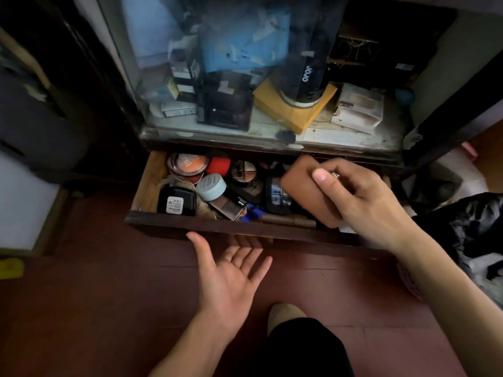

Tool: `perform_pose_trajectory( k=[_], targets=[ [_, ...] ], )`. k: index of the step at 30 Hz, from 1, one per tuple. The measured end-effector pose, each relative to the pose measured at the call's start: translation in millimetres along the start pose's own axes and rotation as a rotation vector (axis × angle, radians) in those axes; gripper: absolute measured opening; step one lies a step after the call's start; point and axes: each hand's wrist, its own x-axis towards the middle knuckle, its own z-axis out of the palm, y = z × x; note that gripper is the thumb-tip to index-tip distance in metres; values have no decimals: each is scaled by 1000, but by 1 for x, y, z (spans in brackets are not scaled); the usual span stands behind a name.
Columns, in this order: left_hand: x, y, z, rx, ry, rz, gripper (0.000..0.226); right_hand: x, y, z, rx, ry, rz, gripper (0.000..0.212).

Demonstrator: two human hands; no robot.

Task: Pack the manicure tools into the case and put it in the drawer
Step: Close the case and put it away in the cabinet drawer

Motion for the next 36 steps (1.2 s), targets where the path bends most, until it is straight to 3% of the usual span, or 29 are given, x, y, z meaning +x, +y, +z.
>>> perform_pose_trajectory(
  k=[6, 12, 17, 21, 25, 28, 31, 36],
  targets=[
    [-7, 10, -4, 104, 9, -21, 135, 29, -1, 36, -310, -291, -150, 30],
    [-11, 32, -16, 113, 99, 50, 116, 34, 6, 57, -308, -406, 22, 33],
    [-23, 50, -14, 102, 157, 78, 103, 31, 3, 62, -329, -161, -35, 15],
    [-33, 62, -8, 125, 149, 57, 97, 25, -4, 62, -468, -36, -60, 19],
    [-41, 70, -2, 57, 126, 18, 89, -24, -13, 47, -396, 283, -145, 22],
    [-43, 67, 3, -12, 124, 34, 90, -76, -8, 30, -216, 299, -4, 26],
    [-43, 66, 4, -45, 122, 46, 92, -118, 9, 23, -4, 273, 261, 42],
    [-42, 64, 0, -27, 123, 32, 91, -133, 39, 31, 172, 412, 565, 55]
  ],
)
